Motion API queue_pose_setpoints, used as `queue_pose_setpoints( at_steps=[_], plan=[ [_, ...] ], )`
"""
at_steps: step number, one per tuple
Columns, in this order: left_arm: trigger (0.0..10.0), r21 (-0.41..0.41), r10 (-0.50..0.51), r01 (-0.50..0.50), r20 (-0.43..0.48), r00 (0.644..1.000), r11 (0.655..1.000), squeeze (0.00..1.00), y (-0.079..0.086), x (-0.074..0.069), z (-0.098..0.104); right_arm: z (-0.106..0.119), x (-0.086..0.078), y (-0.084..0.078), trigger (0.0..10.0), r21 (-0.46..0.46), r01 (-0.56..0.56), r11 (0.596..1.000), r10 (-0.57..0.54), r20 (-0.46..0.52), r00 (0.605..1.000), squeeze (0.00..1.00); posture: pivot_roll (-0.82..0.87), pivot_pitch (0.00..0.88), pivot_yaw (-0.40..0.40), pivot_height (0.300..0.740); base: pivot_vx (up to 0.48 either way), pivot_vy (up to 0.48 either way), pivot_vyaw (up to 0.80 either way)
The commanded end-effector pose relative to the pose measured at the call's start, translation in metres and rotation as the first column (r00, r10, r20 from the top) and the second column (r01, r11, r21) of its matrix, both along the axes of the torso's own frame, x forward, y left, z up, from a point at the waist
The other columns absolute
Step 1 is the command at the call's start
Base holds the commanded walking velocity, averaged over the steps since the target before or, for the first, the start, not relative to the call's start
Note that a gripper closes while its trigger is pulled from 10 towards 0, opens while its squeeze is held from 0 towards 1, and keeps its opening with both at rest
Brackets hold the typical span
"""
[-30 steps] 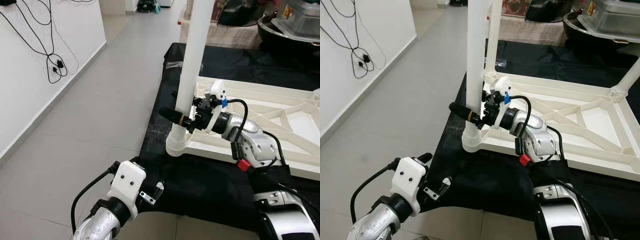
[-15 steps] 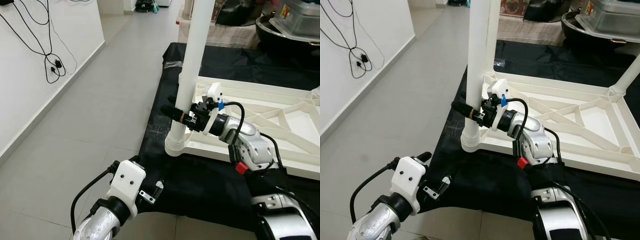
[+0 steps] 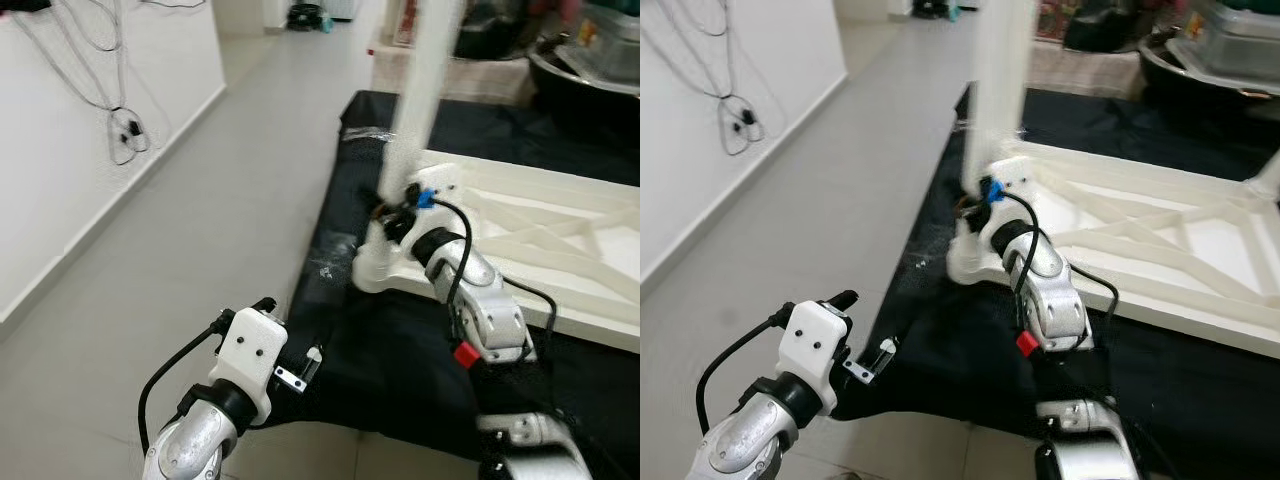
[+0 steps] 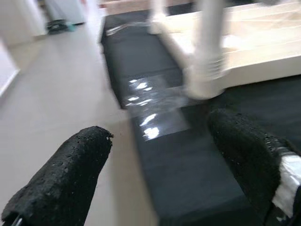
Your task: Building children table
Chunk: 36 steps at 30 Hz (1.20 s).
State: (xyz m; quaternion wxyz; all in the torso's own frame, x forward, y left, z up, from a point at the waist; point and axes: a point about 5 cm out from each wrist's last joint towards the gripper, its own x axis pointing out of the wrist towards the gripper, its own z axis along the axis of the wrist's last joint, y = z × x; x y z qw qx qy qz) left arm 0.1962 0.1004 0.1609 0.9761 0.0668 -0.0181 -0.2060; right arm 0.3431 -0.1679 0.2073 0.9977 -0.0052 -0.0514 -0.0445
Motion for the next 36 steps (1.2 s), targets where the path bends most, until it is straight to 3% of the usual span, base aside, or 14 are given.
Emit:
queue_pose_setpoints(
  at_steps=[1, 5, 6, 14, 15, 17, 18, 21, 24, 25, 26, 30, 34, 36],
  plan=[
    [10.0, 0.021, -0.002, 0.002, -0.013, 1.000, 1.000, 0.00, 0.001, 0.001, -0.005, -0.030, -0.012, -0.039, 0.0, -0.047, 0.272, 0.961, -0.276, -0.147, 0.950, 0.00, 0.12, 0.127, -0.043, 0.740, 0.000, 0.000, 0.00],
    [10.0, 0.022, 0.000, 0.001, -0.012, 1.000, 1.000, 0.00, 0.001, 0.000, -0.005, -0.028, -0.023, -0.033, 0.0, 0.005, 0.414, 0.910, -0.408, -0.165, 0.898, 0.00, 0.13, 0.131, -0.042, 0.740, 0.000, 0.000, 0.00],
    [10.0, 0.024, -0.001, 0.002, -0.013, 1.000, 1.000, 0.00, 0.001, 0.000, -0.005, -0.028, -0.024, -0.020, 0.0, 0.050, 0.446, 0.894, -0.428, -0.199, 0.881, 0.00, 0.13, 0.132, -0.040, 0.740, 0.000, 0.000, 0.00],
    [10.0, 0.025, -0.004, 0.004, -0.012, 1.000, 1.000, 0.00, 0.000, 0.000, -0.005, -0.028, -0.020, -0.003, 0.0, 0.102, 0.443, 0.890, -0.412, -0.231, 0.881, 0.00, 0.13, 0.130, -0.042, 0.740, 0.000, 0.000, 0.00],
    [10.0, 0.026, -0.004, 0.004, -0.012, 1.000, 1.000, 0.00, 0.000, 0.000, -0.005, -0.022, -0.015, 0.005, 10.0, 0.127, 0.395, 0.910, -0.366, -0.204, 0.908, 0.00, 0.13, 0.127, -0.042, 0.740, 0.000, 0.000, 0.00],
    [10.0, 0.026, -0.004, 0.004, -0.013, 1.000, 1.000, 0.00, 0.000, 0.000, -0.005, -0.016, -0.013, 0.008, 10.0, 0.122, 0.369, 0.921, -0.348, -0.163, 0.923, 0.00, 0.14, 0.125, -0.044, 0.740, 0.000, 0.000, 0.00],
    [10.0, 0.027, -0.003, 0.004, -0.013, 1.000, 1.000, 0.00, 0.000, 0.000, -0.006, -0.012, -0.012, 0.008, 10.0, 0.113, 0.354, 0.928, -0.339, -0.134, 0.931, 1.00, 0.13, 0.122, -0.041, 0.740, 0.000, 0.000, 0.00],
    [10.0, 0.027, -0.004, 0.004, -0.013, 1.000, 1.000, 0.00, 0.000, 0.000, -0.006, -0.007, -0.011, -0.003, 10.0, 0.073, 0.373, 0.925, -0.366, -0.087, 0.926, 1.00, 0.13, 0.119, -0.041, 0.740, 0.000, 0.000, 0.00],
    [10.0, 0.027, -0.004, 0.004, -0.013, 1.000, 1.000, 0.00, 0.000, 0.000, -0.006, -0.007, -0.011, -0.003, 10.0, 0.073, 0.373, 0.925, -0.366, -0.087, 0.926, 1.00, 0.13, 0.119, -0.041, 0.740, 0.000, 0.000, 0.00],
    [10.0, 0.027, -0.004, 0.005, -0.012, 1.000, 1.000, 0.00, 0.000, 0.000, -0.006, -0.005, -0.010, -0.009, 10.0, 0.055, 0.376, 0.925, -0.373, -0.060, 0.926, 0.24, 0.13, 0.117, -0.038, 0.740, 0.000, 0.000, 0.00],
    [10.0, 0.027, -0.004, 0.005, -0.010, 1.000, 1.000, 0.00, 0.000, 0.001, -0.006, -0.004, -0.009, -0.015, 10.0, 0.038, 0.358, 0.933, -0.357, -0.027, 0.934, 0.00, 0.13, 0.114, -0.039, 0.740, 0.000, 0.000, 0.00],
    [10.0, 0.028, -0.004, 0.004, -0.007, 1.000, 1.000, 0.00, 0.000, 0.001, -0.005, 0.000, -0.008, -0.025, 10.0, 0.036, 0.272, 0.962, -0.273, 0.053, 0.960, 0.00, 0.13, 0.112, -0.036, 0.740, 0.000, 0.000, 0.00],
    [10.0, 0.031, 0.000, 0.000, 0.000, 1.000, 1.000, 0.00, 0.001, 0.002, -0.005, 0.007, -0.003, -0.030, 10.0, 0.037, 0.025, 0.999, -0.029, 0.134, 0.991, 0.00, 0.13, 0.105, -0.035, 0.740, 0.000, 0.000, 0.00],
    [10.0, 0.033, 0.002, -0.002, 0.003, 1.000, 0.999, 0.00, 0.001, 0.003, -0.005, 0.009, 0.000, -0.032, 10.0, 0.065, -0.139, 0.988, 0.128, 0.146, 0.981, 0.00, 0.13, 0.106, -0.033, 0.740, 0.000, 0.000, 0.00]
  ],
)
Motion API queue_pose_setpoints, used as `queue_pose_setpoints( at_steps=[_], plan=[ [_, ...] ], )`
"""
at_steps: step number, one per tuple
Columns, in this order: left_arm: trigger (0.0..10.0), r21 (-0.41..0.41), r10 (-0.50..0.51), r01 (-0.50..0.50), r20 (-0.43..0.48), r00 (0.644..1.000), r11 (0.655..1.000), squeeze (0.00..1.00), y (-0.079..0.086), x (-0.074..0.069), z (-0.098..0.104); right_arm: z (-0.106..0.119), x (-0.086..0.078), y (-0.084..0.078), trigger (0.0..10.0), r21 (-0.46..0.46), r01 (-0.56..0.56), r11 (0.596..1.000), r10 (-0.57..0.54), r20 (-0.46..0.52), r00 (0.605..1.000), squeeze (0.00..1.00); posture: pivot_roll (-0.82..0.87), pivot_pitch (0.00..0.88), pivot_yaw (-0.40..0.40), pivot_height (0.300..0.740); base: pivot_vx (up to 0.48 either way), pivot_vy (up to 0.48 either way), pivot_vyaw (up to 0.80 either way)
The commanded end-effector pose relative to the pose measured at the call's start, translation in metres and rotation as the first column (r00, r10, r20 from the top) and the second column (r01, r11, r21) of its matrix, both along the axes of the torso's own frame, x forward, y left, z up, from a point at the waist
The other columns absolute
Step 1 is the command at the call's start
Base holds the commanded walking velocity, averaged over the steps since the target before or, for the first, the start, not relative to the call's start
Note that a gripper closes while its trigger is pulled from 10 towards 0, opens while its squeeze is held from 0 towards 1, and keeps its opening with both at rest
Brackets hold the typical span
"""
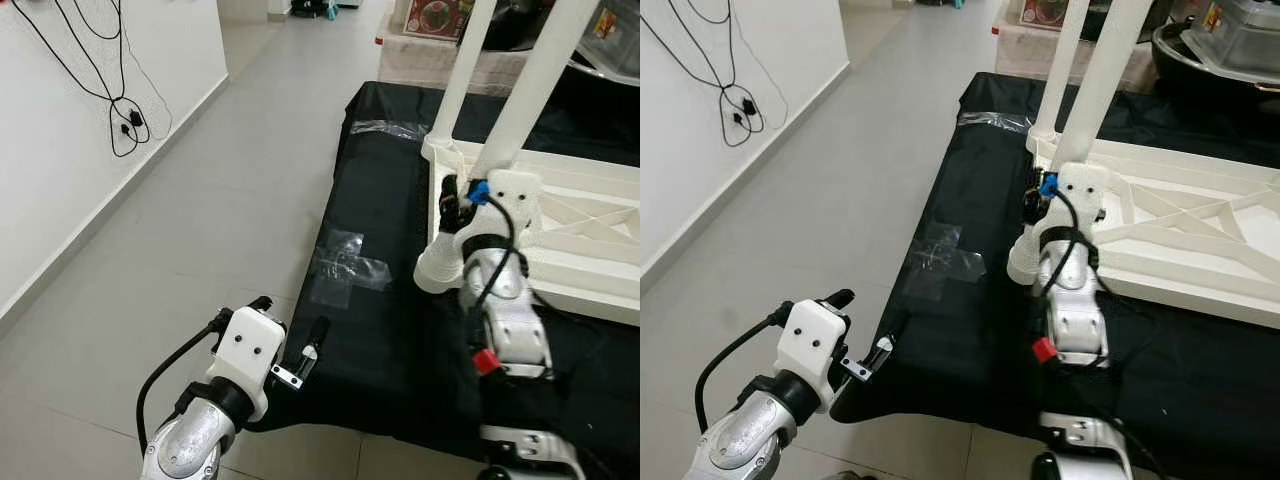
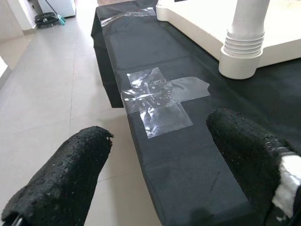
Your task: Building children table
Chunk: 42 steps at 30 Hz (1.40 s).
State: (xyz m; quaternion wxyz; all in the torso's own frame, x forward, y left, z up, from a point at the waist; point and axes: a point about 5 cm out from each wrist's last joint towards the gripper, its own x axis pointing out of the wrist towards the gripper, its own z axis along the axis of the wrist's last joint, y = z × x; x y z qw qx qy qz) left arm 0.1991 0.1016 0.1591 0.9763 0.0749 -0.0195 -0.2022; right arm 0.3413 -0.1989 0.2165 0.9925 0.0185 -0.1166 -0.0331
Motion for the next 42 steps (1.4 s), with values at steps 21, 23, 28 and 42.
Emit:
queue_pose_setpoints(
  at_steps=[21, 23, 28, 42],
  plan=[
    [10.0, 0.017, -0.001, 0.001, 0.008, 1.000, 1.000, 0.00, -0.002, -0.001, 0.000, -0.010, 0.035, 0.002, 10.0, 0.097, -0.722, 0.685, 0.727, -0.155, 0.669, 0.00, 0.17, 0.112, -0.055, 0.740, 0.000, 0.000, 0.00],
    [10.0, 0.018, 0.000, 0.000, 0.009, 1.000, 1.000, 0.00, -0.002, -0.002, 0.001, -0.009, 0.039, 0.002, 10.0, 0.083, -0.719, 0.690, 0.721, -0.165, 0.673, 0.00, 0.18, 0.113, -0.054, 0.740, 0.000, 0.000, 0.00],
    [10.0, 0.018, 0.001, -0.001, 0.007, 1.000, 1.000, 0.00, -0.002, -0.004, 0.002, 0.003, 0.050, 0.002, 8.8, 0.036, -0.662, 0.749, 0.659, -0.146, 0.738, 0.00, 0.18, 0.122, -0.054, 0.740, 0.000, 0.000, 0.00],
    [10.0, 0.021, -0.006, 0.006, 0.010, 1.000, 1.000, 0.00, -0.003, 0.001, 0.001, -0.016, 0.045, 0.006, 0.0, 0.040, -0.550, 0.834, 0.552, -0.052, 0.832, 0.00, 0.15, 0.127, -0.046, 0.740, 0.000, 0.000, 0.00]
  ],
)
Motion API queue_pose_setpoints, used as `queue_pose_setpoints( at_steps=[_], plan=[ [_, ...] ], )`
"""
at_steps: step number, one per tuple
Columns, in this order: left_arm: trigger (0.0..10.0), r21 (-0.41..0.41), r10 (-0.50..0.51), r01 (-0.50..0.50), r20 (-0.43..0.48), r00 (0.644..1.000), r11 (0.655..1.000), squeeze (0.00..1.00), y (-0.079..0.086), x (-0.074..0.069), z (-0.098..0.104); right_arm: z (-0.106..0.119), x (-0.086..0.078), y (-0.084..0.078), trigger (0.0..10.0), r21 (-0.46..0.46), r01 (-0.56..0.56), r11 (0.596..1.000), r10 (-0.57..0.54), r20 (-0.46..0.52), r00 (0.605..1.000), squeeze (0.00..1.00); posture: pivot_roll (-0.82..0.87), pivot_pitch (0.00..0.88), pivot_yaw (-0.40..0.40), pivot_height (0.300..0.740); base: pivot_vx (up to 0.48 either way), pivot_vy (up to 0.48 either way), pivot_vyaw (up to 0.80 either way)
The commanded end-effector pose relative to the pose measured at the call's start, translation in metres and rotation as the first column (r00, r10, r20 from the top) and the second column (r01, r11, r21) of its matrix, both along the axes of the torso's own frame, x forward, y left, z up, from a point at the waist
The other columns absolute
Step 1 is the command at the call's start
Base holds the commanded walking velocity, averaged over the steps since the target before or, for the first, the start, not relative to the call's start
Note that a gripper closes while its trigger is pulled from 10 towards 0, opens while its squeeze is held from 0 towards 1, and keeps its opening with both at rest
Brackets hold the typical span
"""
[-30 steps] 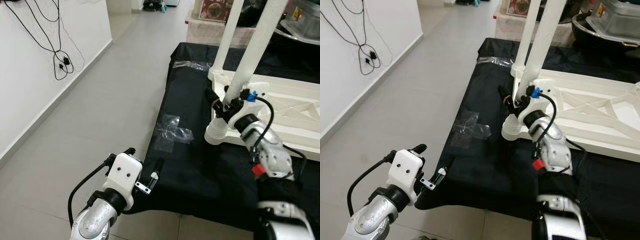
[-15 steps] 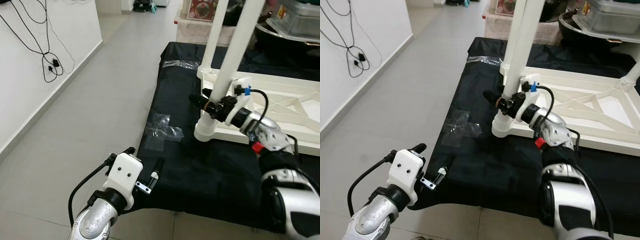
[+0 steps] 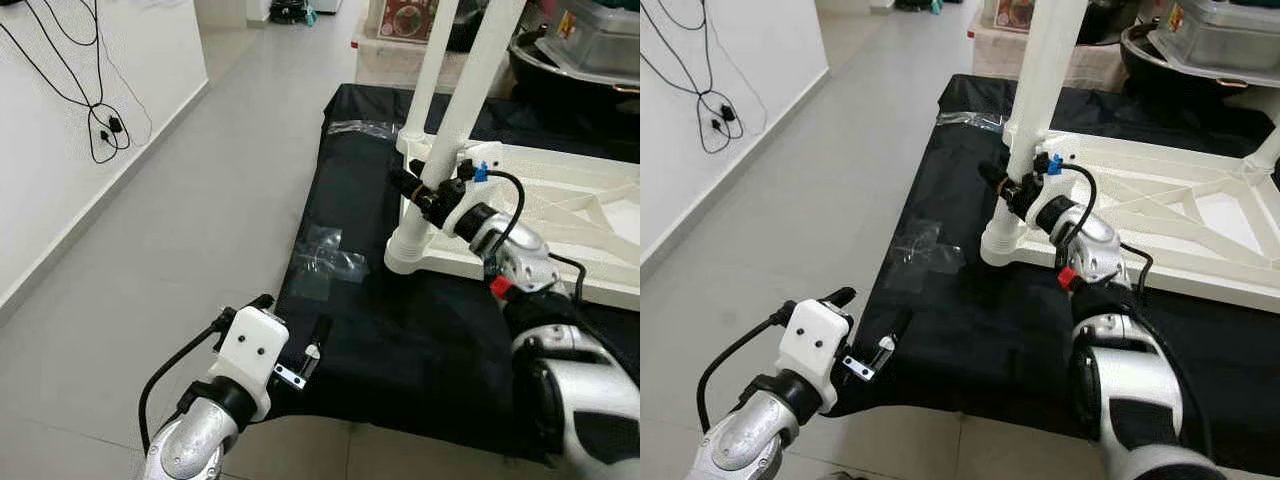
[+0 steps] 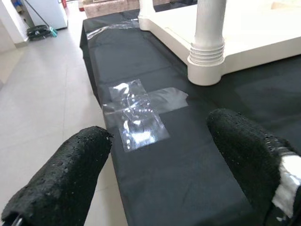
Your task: Building children table
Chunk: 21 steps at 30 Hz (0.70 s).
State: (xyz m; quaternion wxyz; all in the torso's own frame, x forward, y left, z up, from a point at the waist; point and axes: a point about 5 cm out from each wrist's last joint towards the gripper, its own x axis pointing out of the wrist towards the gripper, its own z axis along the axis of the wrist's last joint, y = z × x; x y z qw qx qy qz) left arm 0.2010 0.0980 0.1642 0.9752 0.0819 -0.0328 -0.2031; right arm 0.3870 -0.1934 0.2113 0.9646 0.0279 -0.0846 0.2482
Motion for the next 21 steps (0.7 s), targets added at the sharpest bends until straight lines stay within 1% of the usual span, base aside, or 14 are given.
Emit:
queue_pose_setpoints(
  at_steps=[1, 2, 3, 4, 5, 7, 9, 10, 13, 15, 16, 17, 20, 21],
  plan=[
    [10.0, 0.013, -0.002, 0.003, -0.016, 1.000, 1.000, 0.00, 0.001, 0.000, -0.004, -0.015, -0.004, 0.005, 0.0, 0.062, 0.018, 0.998, -0.015, -0.041, 0.999, 0.00, 0.15, 0.127, -0.043, 0.740, 0.000, 0.000, 0.00],
    [10.0, 0.014, -0.002, 0.003, -0.014, 1.000, 1.000, 0.00, 0.001, 0.000, -0.004, -0.020, -0.005, 0.010, 0.0, 0.048, 0.093, 0.995, -0.090, -0.053, 0.995, 0.00, 0.15, 0.127, -0.045, 0.740, 0.000, 0.000, 0.00],
    [10.0, 0.014, -0.002, 0.003, -0.014, 1.000, 1.000, 0.00, 0.001, 0.000, -0.004, -0.020, -0.005, 0.010, 0.0, 0.048, 0.093, 0.995, -0.090, -0.053, 0.995, 0.00, 0.15, 0.127, -0.045, 0.740, 0.000, 0.000, 0.00],
    [10.0, 0.015, -0.002, 0.002, -0.012, 1.000, 1.000, 0.00, 0.001, 0.001, -0.004, -0.025, -0.007, 0.011, 0.0, 0.033, 0.266, 0.964, -0.262, -0.084, 0.961, 0.00, 0.14, 0.128, -0.043, 0.740, 0.000, 0.000, 0.00],
    [10.0, 0.015, -0.002, 0.002, -0.010, 1.000, 1.000, 0.00, 0.001, 0.001, -0.003, -0.030, -0.013, 0.008, 0.0, 0.019, 0.497, 0.868, -0.490, -0.133, 0.861, 0.00, 0.14, 0.128, -0.043, 0.740, 0.000, 0.000, 0.00],
    [10.0, 0.015, -0.002, 0.002, -0.010, 1.000, 1.000, 0.00, 0.001, 0.001, -0.003, -0.030, -0.013, 0.008, 0.0, 0.019, 0.497, 0.868, -0.490, -0.133, 0.861, 0.00, 0.14, 0.128, -0.043, 0.740, 0.000, 0.000, 0.00],
    [10.0, 0.017, -0.003, 0.003, -0.008, 1.000, 1.000, 0.00, 0.001, 0.002, -0.003, -0.033, -0.030, 0.004, 0.0, -0.004, 0.755, 0.656, -0.741, -0.195, 0.643, 0.00, 0.14, 0.128, -0.043, 0.740, 0.000, 0.000, 0.00],
    [10.0, 0.018, -0.004, 0.004, -0.006, 1.000, 1.000, 0.00, 0.001, 0.002, -0.003, -0.033, -0.037, 0.012, 0.0, 0.003, 0.792, 0.610, -0.770, -0.231, 0.594, 0.00, 0.14, 0.127, -0.041, 0.740, 0.000, 0.000, 0.00],
    [10.0, 0.018, -0.004, 0.004, -0.005, 1.000, 1.000, 0.00, 0.000, 0.003, -0.003, -0.031, -0.041, 0.023, 0.0, 0.018, 0.797, 0.603, -0.768, -0.254, 0.587, 0.00, 0.14, 0.127, -0.043, 0.740, 0.000, 0.000, 0.00],
    [10.0, 0.019, -0.004, 0.005, -0.004, 1.000, 1.000, 0.00, 0.000, 0.003, -0.003, -0.027, -0.045, 0.045, 0.0, 0.050, 0.766, 0.640, -0.728, -0.279, 0.627, 0.00, 0.14, 0.127, -0.043, 0.740, 0.000, 0.000, 0.00],
    [10.0, 0.020, -0.005, 0.005, -0.005, 1.000, 1.000, 0.00, 0.000, 0.004, -0.003, -0.023, -0.043, 0.060, 5.8, 0.104, 0.695, 0.711, -0.655, -0.259, 0.709, 0.00, 0.14, 0.127, -0.043, 0.740, 0.000, 0.000, 0.00],
    [10.0, 0.020, -0.005, 0.005, -0.005, 1.000, 1.000, 0.00, 0.000, 0.004, -0.003, -0.021, -0.041, 0.064, 10.0, 0.118, 0.658, 0.743, -0.623, -0.235, 0.746, 0.00, 0.14, 0.128, -0.044, 0.740, 0.000, 0.000, 0.00],
    [10.0, 0.021, -0.005, 0.005, -0.006, 1.000, 1.000, 0.00, 0.000, 0.004, -0.004, -0.018, -0.040, 0.066, 10.0, 0.123, 0.638, 0.760, -0.611, -0.198, 0.767, 0.00, 0.14, 0.129, -0.043, 0.740, 0.000, 0.000, 0.00],
    [10.0, 0.021, -0.004, 0.005, -0.006, 1.000, 1.000, 0.00, 0.000, 0.004, -0.004, -0.015, -0.040, 0.067, 10.0, 0.133, 0.605, 0.785, -0.584, -0.167, 0.794, 1.00, 0.14, 0.128, -0.044, 0.740, 0.000, 0.000, 0.00]
  ],
)
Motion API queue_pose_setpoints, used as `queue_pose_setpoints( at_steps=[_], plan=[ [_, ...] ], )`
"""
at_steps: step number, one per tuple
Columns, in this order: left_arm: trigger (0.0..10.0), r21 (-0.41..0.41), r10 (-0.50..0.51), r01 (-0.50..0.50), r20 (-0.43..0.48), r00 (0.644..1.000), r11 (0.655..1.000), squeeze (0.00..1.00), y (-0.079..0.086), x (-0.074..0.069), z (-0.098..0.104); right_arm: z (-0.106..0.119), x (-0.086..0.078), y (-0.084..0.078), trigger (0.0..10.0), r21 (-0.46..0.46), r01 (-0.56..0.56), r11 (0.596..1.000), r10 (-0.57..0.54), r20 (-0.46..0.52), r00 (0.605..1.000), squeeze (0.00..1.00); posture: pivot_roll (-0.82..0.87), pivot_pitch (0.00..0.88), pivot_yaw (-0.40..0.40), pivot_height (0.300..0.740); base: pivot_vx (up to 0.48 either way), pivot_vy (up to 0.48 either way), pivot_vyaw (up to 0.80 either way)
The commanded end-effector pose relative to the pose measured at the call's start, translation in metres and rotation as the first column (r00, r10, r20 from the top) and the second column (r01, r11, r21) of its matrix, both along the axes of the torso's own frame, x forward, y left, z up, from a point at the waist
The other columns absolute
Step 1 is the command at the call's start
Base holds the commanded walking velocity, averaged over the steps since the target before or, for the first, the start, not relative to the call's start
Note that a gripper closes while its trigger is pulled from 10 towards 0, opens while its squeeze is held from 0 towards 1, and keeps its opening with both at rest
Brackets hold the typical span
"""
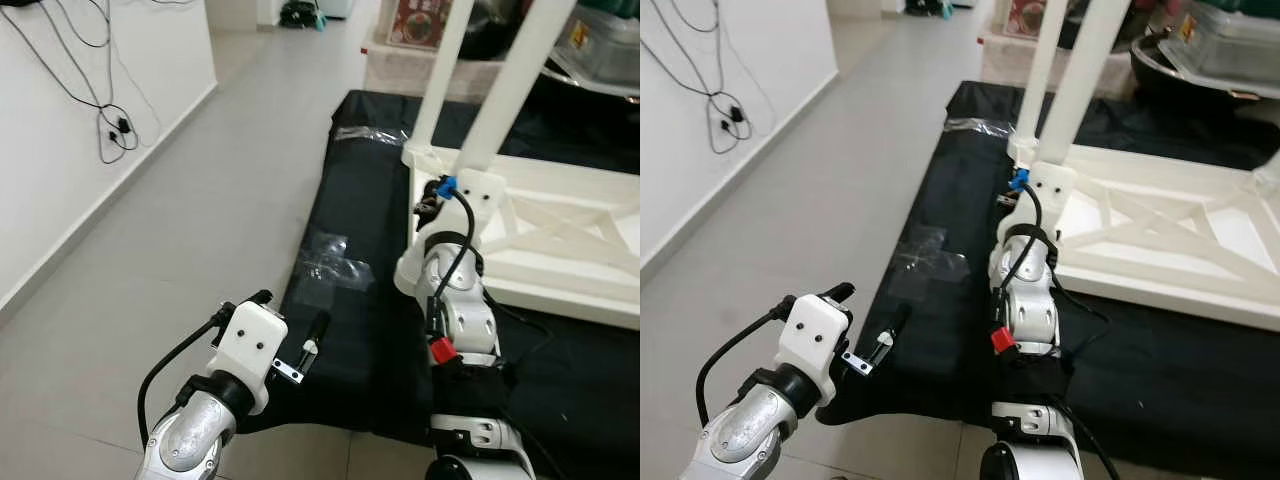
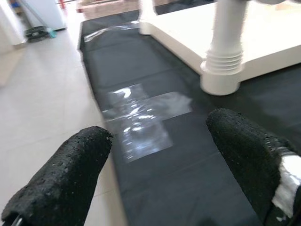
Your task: Building children table
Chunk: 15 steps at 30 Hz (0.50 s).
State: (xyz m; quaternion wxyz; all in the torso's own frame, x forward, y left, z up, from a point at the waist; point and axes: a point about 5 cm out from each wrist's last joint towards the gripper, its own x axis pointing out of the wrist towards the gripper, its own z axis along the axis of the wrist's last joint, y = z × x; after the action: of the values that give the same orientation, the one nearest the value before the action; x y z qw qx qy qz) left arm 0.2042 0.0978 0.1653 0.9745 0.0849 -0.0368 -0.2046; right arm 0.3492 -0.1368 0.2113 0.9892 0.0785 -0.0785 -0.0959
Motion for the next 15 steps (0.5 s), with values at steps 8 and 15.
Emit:
queue_pose_setpoints(
  at_steps=[8, 15],
  plan=[
    [10.0, 0.018, 0.005, -0.004, -0.016, 1.000, 1.000, 0.00, 0.001, 0.001, -0.006, -0.005, -0.002, -0.004, 10.0, -0.017, -0.232, 0.973, 0.232, 0.045, 0.972, 0.00, 0.14, 0.130, -0.044, 0.740, 0.000, 0.000, 0.00],
    [10.0, 0.019, 0.006, -0.005, -0.013, 1.000, 1.000, 0.00, 0.002, 0.001, -0.006, 0.007, 0.001, -0.027, 10.0, -0.127, -0.731, 0.670, 0.739, 0.028, 0.673, 0.00, 0.14, 0.126, -0.046, 0.740, 0.000, 0.000, 0.00]
  ],
)
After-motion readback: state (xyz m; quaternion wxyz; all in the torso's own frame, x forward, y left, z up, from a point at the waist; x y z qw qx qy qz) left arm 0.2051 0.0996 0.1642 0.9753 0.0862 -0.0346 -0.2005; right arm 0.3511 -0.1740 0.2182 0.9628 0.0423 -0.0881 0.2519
